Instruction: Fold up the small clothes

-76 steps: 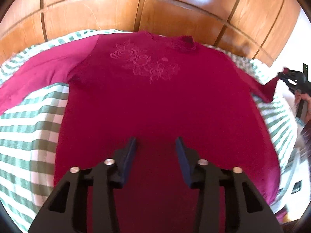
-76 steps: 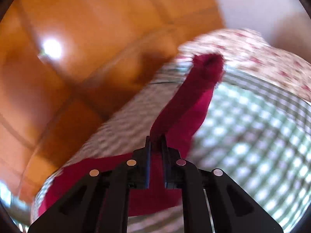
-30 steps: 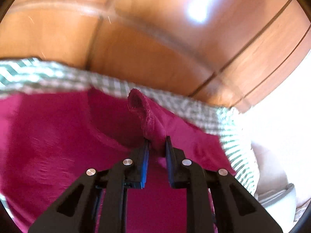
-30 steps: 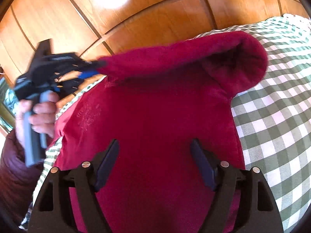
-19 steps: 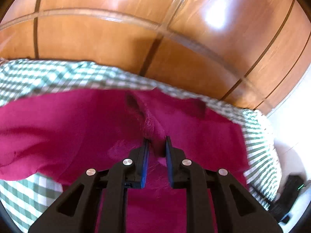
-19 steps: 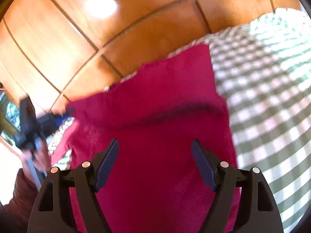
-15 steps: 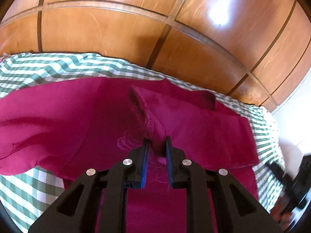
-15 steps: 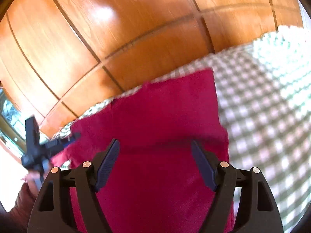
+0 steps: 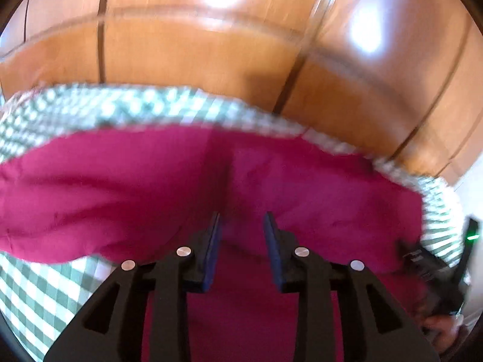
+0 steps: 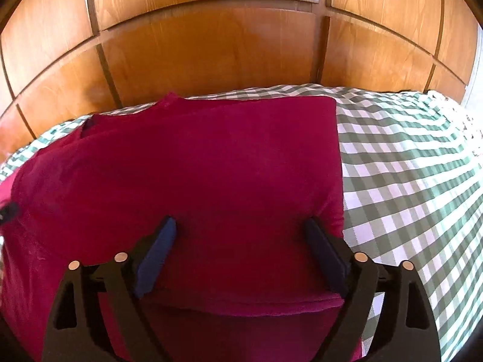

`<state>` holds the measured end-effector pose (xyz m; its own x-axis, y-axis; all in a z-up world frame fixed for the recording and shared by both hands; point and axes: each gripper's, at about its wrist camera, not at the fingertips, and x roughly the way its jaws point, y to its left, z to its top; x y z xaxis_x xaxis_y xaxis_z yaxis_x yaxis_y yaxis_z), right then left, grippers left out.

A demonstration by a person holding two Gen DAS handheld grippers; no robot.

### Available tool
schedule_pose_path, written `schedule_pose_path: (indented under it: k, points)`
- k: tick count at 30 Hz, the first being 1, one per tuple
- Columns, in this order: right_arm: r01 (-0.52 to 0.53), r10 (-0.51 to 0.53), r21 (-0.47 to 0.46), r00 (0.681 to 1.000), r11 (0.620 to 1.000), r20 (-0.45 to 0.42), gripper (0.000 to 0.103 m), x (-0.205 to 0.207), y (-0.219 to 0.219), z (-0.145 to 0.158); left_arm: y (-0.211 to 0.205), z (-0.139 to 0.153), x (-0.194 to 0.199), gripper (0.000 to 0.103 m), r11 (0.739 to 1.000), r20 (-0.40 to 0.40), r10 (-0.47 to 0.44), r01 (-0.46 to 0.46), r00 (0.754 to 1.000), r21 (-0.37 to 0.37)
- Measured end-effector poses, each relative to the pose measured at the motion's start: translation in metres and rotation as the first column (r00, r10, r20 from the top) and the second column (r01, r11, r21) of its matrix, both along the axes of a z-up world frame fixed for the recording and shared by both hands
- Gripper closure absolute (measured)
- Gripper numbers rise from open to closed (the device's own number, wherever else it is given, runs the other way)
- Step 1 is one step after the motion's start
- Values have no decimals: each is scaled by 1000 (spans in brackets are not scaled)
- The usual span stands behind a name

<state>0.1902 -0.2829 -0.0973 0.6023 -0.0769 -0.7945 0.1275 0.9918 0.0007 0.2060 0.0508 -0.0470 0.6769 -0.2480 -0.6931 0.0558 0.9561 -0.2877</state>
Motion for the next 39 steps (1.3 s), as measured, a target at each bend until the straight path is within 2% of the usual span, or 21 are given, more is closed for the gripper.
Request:
schedule_pose_path:
  k: [2, 5, 7, 8, 10, 13, 16, 18, 22, 24, 25, 28, 31, 34, 36, 37, 38, 39]
  points:
    - [-6, 6, 7, 1000, 1000, 1, 9, 2, -1, -2, -11, 9, 2, 70, 999, 35, -40, 40, 999, 10]
    - [-18, 18, -8, 1000, 1000, -10, 4, 5, 5, -3, -34, 2, 22, 70, 997, 1, -71, 71, 997, 42]
    - [-17, 17, -11, 1000, 1000, -14, 4, 7, 8, -4, -46, -15, 42, 66, 992, -63, -49, 56, 997, 115]
    - [-18, 18, -7, 1000, 1000, -14, 4, 7, 7, -4, -47, -34, 56, 66, 987, -135, -13, 35, 991, 156]
    - [-20, 20, 0, 1000, 1000, -14, 4, 8, 7, -6, -41, -43, 54, 66, 994, -104, -3, 14, 995, 107]
    - [-20, 20, -15, 1000, 1000, -18, 4, 11, 8, -9, -40, -36, 43, 67, 994, -104, -1, 12, 995, 108]
    - [-20, 20, -13, 1000, 1000, -15, 4, 12, 9, -9, -22, -29, 23, 64, 999, -119, 5, 1, 993, 46]
    - [-20, 20, -13, 1000, 1000, -14, 4, 12, 8, -9, -2, -26, 3, 60, 999, -140, 37, -39, 989, -12]
    - [-20, 20, -9, 1000, 1000, -16, 4, 13, 7, -9, 48, -24, -42, 57, 982, -153, 86, -110, 984, -152]
    - [-20, 20, -11, 1000, 1000, -16, 4, 13, 7, -9, 75, -26, -61, 55, 970, -156, 121, -150, 980, -189]
    - [-21, 21, -18, 1000, 1000, -16, 4, 13, 8, -8, 89, -28, -69, 50, 963, -157, 147, -177, 977, -201]
    - [-23, 22, -19, 1000, 1000, -19, 4, 13, 8, -8, 144, -33, -94, 36, 929, -159, 281, -310, 946, -201]
    - [-23, 22, -35, 1000, 999, -21, 4, 12, 11, -6, 203, -41, -113, 36, 871, -194, 408, -444, 892, -212]
    - [-25, 22, -77, 999, 997, -40, 4, 14, 15, -2, 264, -52, -129, 40, 773, -251, 519, -574, 817, -271]
    - [-19, 13, -111, 998, 994, -54, 4, 10, 22, 6, 296, -58, -136, 49, 707, -284, 544, -614, 790, -353]
    - [-19, 14, -110, 999, 994, -44, 4, 5, 25, 11, 306, -61, -137, 55, 679, -298, 553, -628, 778, -379]
    - [-34, 33, -88, 999, 996, -18, 4, -4, 30, 19, 322, -64, -139, 58, 640, -317, 572, -654, 756, -404]
    - [-52, 52, -75, 999, 996, -2, 4, -10, 35, 23, 332, -66, -140, 60, 617, -325, 589, -671, 740, -410]
